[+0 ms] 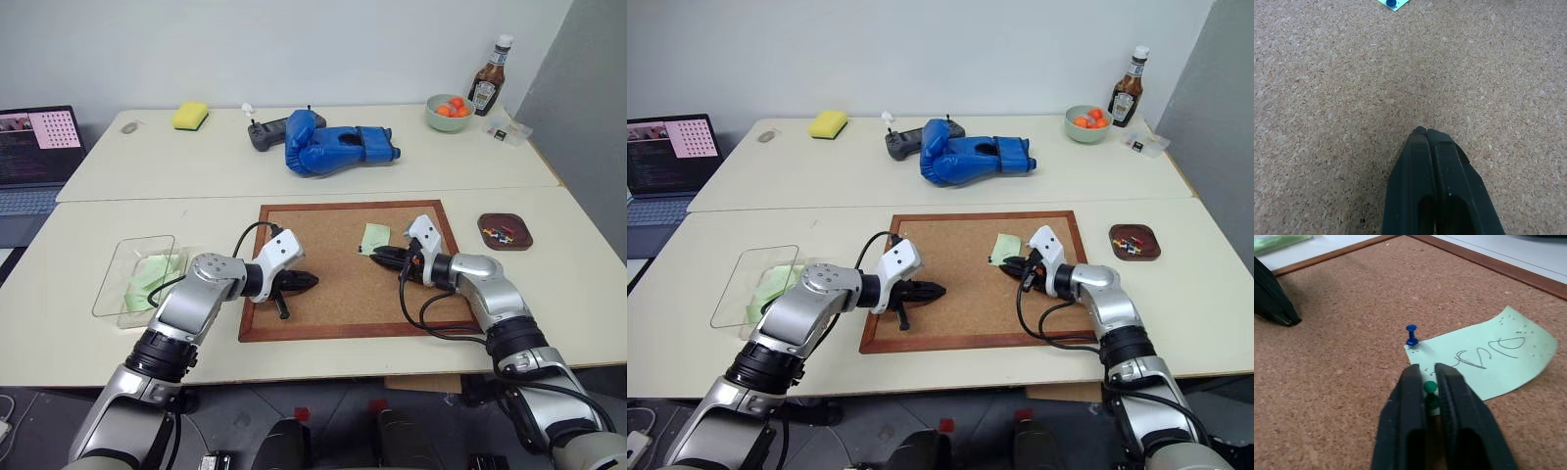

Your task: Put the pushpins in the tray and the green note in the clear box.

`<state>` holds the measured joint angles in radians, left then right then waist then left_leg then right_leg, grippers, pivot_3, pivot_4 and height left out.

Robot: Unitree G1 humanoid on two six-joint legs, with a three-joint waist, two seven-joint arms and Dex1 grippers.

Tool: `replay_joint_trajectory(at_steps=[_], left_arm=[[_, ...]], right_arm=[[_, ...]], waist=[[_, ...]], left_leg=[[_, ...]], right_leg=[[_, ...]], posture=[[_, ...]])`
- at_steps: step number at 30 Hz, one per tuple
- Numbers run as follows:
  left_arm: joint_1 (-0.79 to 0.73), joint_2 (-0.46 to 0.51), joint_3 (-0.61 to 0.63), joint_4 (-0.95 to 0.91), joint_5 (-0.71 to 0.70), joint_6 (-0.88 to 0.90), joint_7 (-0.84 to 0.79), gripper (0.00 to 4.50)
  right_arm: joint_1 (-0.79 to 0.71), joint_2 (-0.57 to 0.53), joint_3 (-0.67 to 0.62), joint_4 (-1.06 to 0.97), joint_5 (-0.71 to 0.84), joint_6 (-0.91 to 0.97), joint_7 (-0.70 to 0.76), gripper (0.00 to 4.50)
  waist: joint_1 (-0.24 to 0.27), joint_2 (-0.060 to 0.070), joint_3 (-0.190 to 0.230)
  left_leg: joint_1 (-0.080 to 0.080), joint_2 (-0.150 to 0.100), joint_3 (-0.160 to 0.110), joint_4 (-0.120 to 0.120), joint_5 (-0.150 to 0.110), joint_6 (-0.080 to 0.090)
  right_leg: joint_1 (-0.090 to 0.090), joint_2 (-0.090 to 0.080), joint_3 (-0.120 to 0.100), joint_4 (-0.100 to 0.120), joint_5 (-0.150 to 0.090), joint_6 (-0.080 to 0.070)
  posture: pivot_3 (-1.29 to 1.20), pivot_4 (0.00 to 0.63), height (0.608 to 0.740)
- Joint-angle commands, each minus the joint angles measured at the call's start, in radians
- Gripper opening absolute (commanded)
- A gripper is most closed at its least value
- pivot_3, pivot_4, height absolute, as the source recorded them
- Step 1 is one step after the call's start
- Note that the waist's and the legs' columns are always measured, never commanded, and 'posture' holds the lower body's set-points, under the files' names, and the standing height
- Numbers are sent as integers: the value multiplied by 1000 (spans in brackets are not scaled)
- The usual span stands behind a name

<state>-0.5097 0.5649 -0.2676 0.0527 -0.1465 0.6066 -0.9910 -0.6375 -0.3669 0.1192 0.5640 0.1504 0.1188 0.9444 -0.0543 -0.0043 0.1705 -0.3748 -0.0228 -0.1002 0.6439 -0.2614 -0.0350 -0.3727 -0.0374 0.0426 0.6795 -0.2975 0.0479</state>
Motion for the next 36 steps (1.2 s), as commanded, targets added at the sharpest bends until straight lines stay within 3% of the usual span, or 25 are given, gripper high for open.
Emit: replay_joint_trajectory(at_steps=[1, 18, 23, 30, 36], left_arm=[[42, 6, -47, 37, 16, 44, -11, 0], [26, -5, -62, 78, 29, 26, -12, 0], [24, -10, -65, 82, 32, 19, -13, 0], [40, -8, -64, 68, 29, 20, -13, 0], [43, -12, -66, 69, 29, 17, -13, 0]], right_arm=[[-25, 3, -28, -4, 14, -7, -3, 27], [41, -34, -125, -300, 145, 189, -39, 27], [20, -57, -209, -309, 122, 203, -200, 27], [-6, -170, -354, -242, 71, 274, -458, 27], [-51, -226, -431, -53, 90, 328, -526, 27]], waist=[[0, 0, 0], [1, 0, 0], [4, 0, 0], [13, 0, 0], [11, 0, 0]], left_leg=[[0, 0, 0, 0, 0, 0], [0, 0, -1, 0, 0, 0], [0, 0, -1, 0, 0, 0], [-2, -1, -1, 0, 0, 0], [-1, -1, 1, 0, 0, 0]], right_leg=[[0, 0, 0, 0, 0, 0], [0, 0, -1, 0, 0, 0], [0, 0, 0, 0, 0, 0], [-1, -1, -1, -1, 0, 0], [0, -1, 1, -1, 0, 0]], posture=[[0, 150, 740], [0, 150, 740], [0, 150, 740], [0, 150, 740], [0, 150, 740]])
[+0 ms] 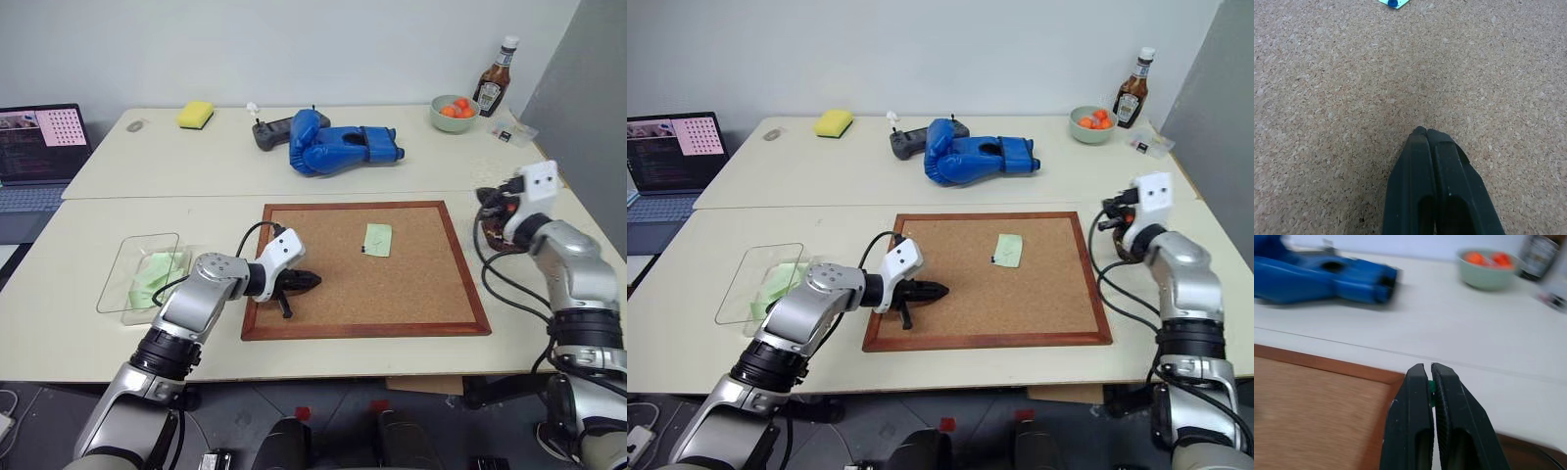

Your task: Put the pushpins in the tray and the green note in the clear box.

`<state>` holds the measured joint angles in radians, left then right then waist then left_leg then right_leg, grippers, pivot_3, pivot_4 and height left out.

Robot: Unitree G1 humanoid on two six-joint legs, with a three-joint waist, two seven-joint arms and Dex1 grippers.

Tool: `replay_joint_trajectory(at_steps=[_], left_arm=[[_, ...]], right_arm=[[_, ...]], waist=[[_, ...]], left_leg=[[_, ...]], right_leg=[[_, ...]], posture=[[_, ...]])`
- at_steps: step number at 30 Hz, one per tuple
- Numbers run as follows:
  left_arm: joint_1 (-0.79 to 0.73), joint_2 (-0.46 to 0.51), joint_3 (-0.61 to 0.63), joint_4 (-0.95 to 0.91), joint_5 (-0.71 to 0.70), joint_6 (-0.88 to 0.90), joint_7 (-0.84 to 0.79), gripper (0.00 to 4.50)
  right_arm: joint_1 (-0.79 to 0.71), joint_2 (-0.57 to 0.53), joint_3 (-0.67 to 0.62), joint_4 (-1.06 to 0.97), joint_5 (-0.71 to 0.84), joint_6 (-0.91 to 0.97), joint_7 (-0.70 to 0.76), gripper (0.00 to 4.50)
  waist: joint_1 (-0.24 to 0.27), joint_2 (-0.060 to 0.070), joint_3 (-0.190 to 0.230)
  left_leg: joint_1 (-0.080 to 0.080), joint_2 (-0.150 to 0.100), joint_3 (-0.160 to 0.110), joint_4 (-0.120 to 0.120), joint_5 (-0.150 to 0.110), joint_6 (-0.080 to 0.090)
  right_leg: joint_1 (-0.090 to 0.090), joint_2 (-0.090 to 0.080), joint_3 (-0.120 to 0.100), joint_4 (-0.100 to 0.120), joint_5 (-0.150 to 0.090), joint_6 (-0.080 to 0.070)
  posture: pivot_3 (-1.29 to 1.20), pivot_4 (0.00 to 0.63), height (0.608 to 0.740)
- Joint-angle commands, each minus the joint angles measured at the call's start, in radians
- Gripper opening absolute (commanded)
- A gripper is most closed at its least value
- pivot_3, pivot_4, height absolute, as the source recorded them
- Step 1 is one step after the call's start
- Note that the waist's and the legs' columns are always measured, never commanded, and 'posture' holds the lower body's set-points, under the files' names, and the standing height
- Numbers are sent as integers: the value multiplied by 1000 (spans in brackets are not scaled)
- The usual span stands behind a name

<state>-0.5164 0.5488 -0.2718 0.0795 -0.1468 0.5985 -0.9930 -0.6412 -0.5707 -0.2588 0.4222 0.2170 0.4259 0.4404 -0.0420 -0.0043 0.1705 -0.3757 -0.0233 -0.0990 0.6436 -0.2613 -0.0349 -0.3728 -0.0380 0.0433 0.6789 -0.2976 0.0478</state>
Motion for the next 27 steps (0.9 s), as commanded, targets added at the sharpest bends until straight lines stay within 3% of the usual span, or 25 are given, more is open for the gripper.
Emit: replay_joint_trajectory(at_steps=[1, 7, 8, 21, 27], left_arm=[[49, 3, -62, 43, 29, 24, -11, 0], [44, 0, -65, 46, 30, 24, -14, 0], [44, 1, -64, 45, 29, 24, -14, 0], [74, 16, -52, 5, 20, 46, -5, 0], [71, 15, -50, 8, 19, 48, -3, 0]], right_arm=[[-56, -21, -62, 118, 33, 19, -22, 27], [-128, -34, -67, 327, 21, -69, -4, 27], [-140, -36, -66, 353, 20, -76, -2, 531], [-200, -50, -38, 511, -18, -181, -6, 2970], [-174, -41, 3, 415, -15, -215, 102, 4148]], waist=[[-2, 0, 0], [-3, 0, 0], [-4, 0, 0], [-12, 0, 0], [-12, 0, 0]], left_leg=[[0, 0, 1, 0, 0, 0], [1, 0, 2, 0, 0, 0], [1, 0, 2, 0, 0, 0], [0, 0, 2, 0, 0, 0], [0, 0, 2, -1, 0, 0]], right_leg=[[0, 0, 0, 0, 0, 0], [1, 0, 1, 0, 0, 0], [1, 0, 1, 0, 0, 0], [0, 0, 1, 0, 0, 0], [0, 0, 1, -1, 0, 0]], posture=[[0, 150, 740], [0, 150, 740], [0, 150, 740], [0, 150, 740], [0, 150, 740]])
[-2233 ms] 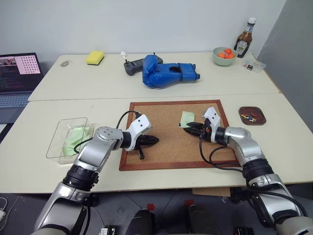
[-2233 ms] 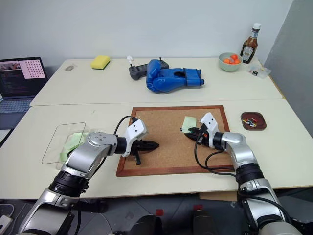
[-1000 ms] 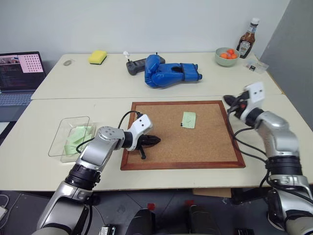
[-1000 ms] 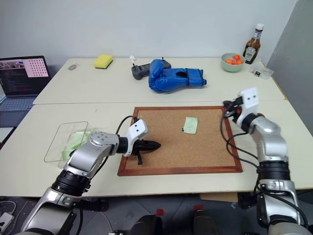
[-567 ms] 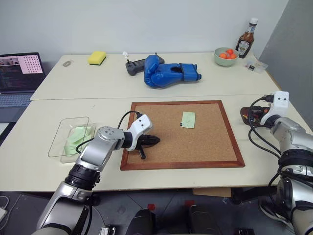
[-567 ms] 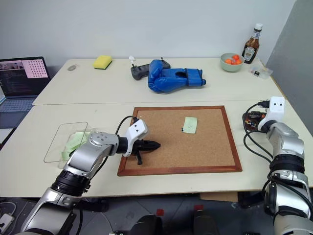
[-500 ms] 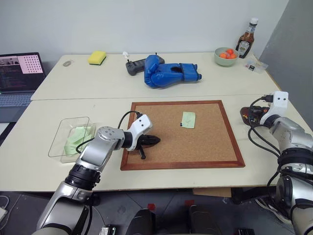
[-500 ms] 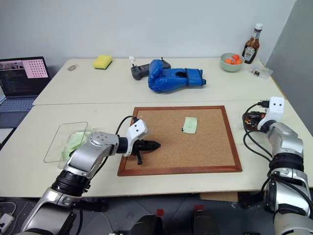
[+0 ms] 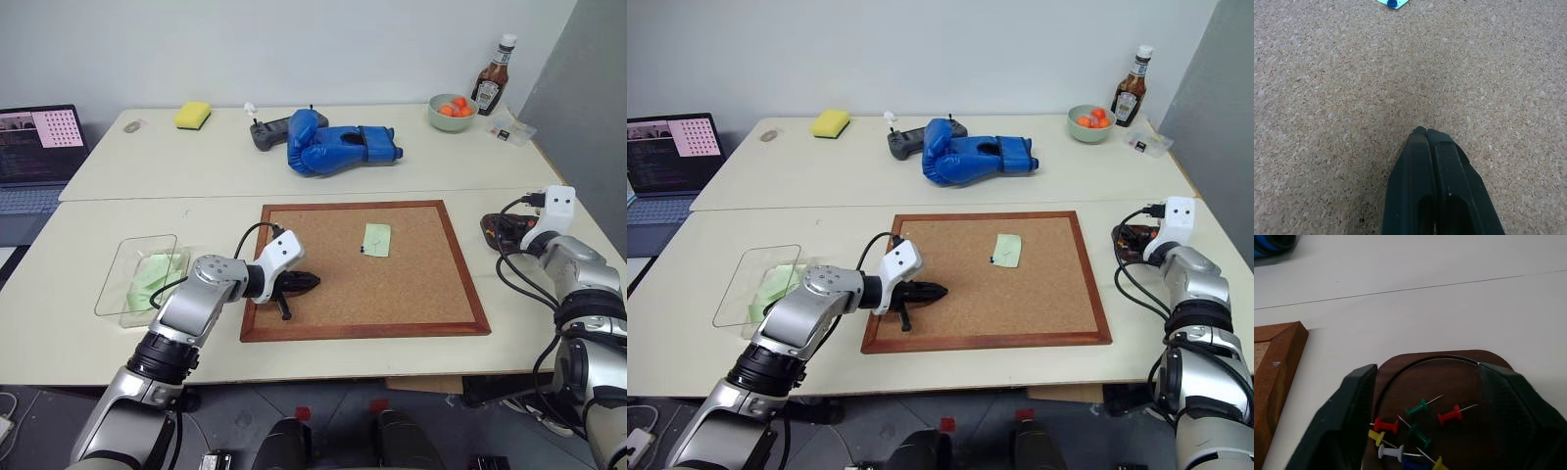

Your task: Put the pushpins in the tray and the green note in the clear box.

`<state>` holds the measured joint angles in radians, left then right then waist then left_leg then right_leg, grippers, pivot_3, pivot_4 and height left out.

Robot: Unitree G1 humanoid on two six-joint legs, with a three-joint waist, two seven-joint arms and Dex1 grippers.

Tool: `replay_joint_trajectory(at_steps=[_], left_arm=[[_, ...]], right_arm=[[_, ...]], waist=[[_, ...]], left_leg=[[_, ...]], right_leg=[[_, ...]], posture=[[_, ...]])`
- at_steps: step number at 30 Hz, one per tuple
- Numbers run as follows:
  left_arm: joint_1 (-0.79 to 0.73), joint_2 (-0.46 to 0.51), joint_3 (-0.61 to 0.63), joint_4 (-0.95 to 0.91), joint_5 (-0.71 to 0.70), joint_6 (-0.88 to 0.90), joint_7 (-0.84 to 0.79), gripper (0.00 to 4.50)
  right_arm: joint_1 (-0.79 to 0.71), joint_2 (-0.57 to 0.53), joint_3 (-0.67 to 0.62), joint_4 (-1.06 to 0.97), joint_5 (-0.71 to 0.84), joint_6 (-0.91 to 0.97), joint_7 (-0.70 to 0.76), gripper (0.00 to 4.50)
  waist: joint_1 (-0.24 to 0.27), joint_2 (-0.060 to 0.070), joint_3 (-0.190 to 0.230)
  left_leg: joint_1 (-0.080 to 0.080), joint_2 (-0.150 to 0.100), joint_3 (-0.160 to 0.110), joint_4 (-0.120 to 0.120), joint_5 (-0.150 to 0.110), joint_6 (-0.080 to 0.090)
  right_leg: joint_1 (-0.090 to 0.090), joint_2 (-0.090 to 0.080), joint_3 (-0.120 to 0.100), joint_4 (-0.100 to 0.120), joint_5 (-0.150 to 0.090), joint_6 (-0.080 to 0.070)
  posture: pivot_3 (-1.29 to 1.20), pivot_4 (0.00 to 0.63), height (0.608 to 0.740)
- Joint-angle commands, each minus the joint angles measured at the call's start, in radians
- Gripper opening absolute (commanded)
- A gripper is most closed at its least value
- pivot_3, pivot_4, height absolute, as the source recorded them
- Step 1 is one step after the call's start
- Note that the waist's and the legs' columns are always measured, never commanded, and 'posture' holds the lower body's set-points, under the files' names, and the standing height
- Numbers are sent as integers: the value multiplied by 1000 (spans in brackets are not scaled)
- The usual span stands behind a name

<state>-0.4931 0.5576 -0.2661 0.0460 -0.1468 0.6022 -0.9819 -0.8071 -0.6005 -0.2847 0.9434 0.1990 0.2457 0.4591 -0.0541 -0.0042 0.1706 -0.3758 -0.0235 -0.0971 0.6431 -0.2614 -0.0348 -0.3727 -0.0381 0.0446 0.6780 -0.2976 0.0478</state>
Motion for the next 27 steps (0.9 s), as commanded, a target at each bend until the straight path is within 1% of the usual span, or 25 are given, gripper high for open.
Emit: replay_joint_trajectory(at_steps=[1, 7, 10, 13, 17, 20, 27], left_arm=[[46, 6, -56, 44, 19, 43, -15, 0], [38, 7, -58, 55, 20, 37, -19, 0], [32, 4, -59, 65, 22, 34, -19, 0], [31, 3, -59, 63, 20, 37, -20, 0], [38, 10, -57, 57, 19, 39, -24, 0], [47, 15, -54, 47, 16, 46, -23, 0], [63, 24, -44, 33, 13, 55, -16, 0]], right_arm=[[10, -7, 49, -158, 4, -40, 120, 4402], [178, 25, 155, -573, 118, 30, 393, 4454], [252, 45, 222, -723, 141, 48, 462, 4454], [288, 79, 283, -795, 140, 59, 491, 4454], [284, 141, 358, -785, 115, 45, 499, 4454], [253, 193, 403, -706, 79, 13, 497, 4454], [155, 274, 432, -483, 11, -77, 470, 4454]], waist=[[-1, 0, 0], [1, 0, 0], [3, 0, 0], [4, 0, 0], [3, 0, 0], [3, 0, 0], [1, 0, 0]], left_leg=[[0, 0, 0, 0, 0, 0], [0, 0, -2, 0, 0, 0], [0, 1, -3, 0, 0, 0], [0, 0, -4, 1, 0, 0], [0, 1, -4, 1, 0, 0], [0, 1, -4, 0, 0, 0], [0, 1, -4, 0, 0, 0]], right_leg=[[0, 0, 0, 0, 0, 0], [0, 0, -1, 0, 0, 0], [0, 0, -2, 0, 0, 0], [0, 0, -3, 0, 0, 0], [0, 0, -2, 1, 0, 0], [0, 0, -3, 1, 0, 0], [0, 0, -3, 0, 0, 0]], posture=[[0, 150, 740], [0, 150, 740], [0, 150, 740], [0, 150, 740], [0, 150, 740], [0, 150, 740], [0, 150, 740]])
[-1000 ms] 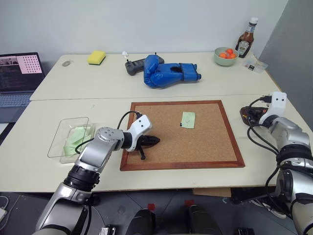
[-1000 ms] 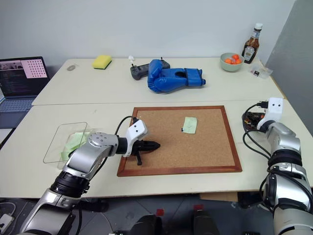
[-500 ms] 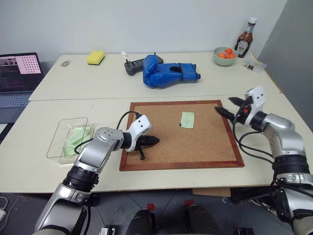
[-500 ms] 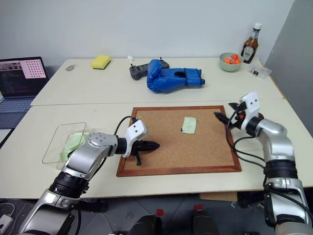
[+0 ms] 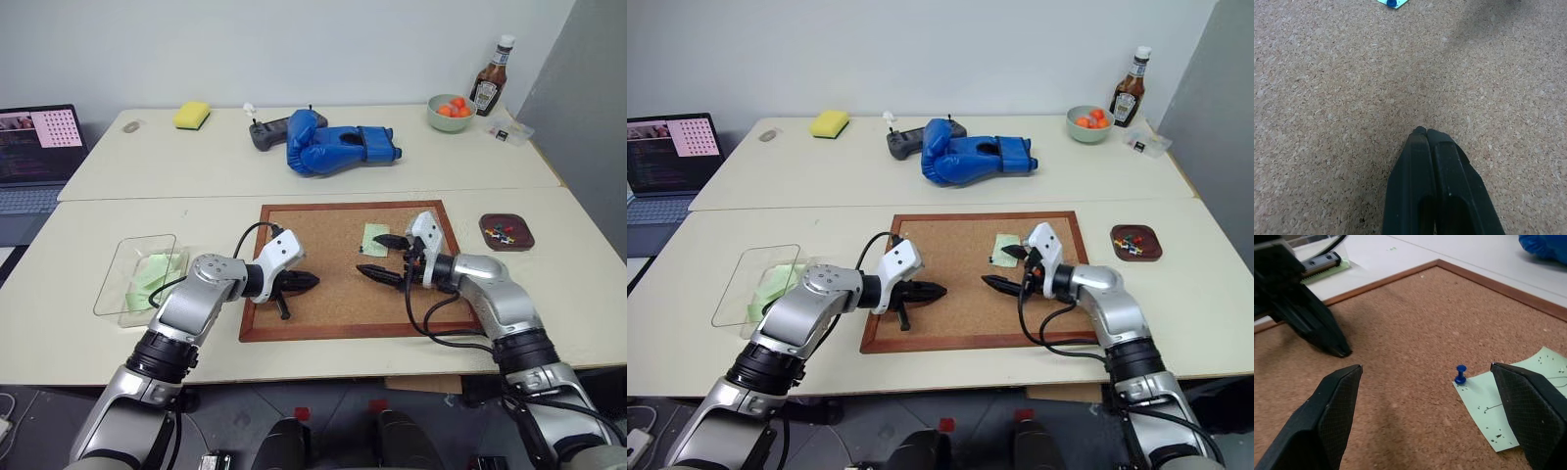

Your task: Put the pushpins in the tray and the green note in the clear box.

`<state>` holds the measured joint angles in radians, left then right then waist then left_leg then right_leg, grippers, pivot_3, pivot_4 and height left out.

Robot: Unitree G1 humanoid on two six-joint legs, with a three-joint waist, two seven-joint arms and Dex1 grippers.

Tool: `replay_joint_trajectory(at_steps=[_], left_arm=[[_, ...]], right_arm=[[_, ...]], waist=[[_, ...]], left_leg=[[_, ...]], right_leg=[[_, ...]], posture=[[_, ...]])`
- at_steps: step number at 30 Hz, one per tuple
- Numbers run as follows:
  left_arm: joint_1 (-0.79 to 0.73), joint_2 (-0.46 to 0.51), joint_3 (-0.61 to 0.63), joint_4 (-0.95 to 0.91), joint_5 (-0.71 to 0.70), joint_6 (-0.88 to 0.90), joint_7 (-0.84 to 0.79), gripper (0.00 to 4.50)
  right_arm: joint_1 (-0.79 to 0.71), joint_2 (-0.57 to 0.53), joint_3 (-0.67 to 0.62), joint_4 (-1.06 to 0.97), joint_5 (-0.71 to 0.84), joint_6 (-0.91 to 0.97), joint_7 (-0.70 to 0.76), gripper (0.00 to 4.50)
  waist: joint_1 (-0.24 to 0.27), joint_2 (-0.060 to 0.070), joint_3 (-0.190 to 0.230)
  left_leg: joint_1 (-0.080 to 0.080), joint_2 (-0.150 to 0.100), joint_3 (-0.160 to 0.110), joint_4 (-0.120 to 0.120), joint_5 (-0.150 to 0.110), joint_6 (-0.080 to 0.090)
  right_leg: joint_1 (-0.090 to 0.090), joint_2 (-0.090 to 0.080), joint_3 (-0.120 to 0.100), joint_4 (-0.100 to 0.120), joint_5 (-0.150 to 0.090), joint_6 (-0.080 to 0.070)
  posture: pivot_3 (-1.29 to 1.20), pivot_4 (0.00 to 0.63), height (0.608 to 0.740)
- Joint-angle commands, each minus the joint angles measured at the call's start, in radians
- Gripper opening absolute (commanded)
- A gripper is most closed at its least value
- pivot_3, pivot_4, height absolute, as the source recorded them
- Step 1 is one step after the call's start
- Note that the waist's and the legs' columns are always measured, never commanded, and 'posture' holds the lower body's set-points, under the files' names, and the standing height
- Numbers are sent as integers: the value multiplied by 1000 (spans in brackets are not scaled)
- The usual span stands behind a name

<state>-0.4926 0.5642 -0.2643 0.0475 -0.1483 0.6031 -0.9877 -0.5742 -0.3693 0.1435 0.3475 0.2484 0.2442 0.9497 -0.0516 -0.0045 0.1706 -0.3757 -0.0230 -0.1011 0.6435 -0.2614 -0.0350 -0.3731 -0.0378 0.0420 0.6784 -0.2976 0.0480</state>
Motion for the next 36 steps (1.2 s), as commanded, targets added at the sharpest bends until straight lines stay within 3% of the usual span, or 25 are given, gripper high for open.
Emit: replay_joint_trajectory(at_steps=[1, 9, 30, 32, 36], left_arm=[[66, 19, -44, 26, 14, 57, -9, 0], [86, 33, -31, -8, 8, 75, -4, 0], [81, 40, -34, -12, 8, 81, 4, 0], [77, 37, -36, 1, 13, 72, 5, 0], [67, 23, -45, 30, 25, 50, 14, 0]], right_arm=[[-95, 54, -1, 152, -43, -87, -29, 4454], [-185, 119, -5, 342, -84, -182, -32, 4454], [-208, 123, -21, 421, -127, -271, -34, 417], [-210, 120, -28, 416, -128, -273, -49, 99], [-213, 113, -73, 364, -78, -234, -50, 99]], waist=[[-4, 0, 0], [-7, 0, 0], [-11, 0, 0], [-11, 0, 0], [-9, 0, 0]], left_leg=[[0, 0, 0, 0, 0, 0], [1, 0, 0, -1, 0, 0], [2, 1, 0, -1, 0, 0], [2, 1, 0, -1, 0, 0], [2, 1, 0, -1, 0, 0]], right_leg=[[0, 0, 0, 0, 0, 0], [0, 0, 1, 0, 0, 0], [0, 1, 1, 1, 0, 0], [0, 1, 1, 1, 0, 0], [0, 1, 1, 2, 0, 0]], posture=[[0, 150, 740], [0, 150, 740], [0, 150, 740], [0, 150, 740], [0, 150, 740]])
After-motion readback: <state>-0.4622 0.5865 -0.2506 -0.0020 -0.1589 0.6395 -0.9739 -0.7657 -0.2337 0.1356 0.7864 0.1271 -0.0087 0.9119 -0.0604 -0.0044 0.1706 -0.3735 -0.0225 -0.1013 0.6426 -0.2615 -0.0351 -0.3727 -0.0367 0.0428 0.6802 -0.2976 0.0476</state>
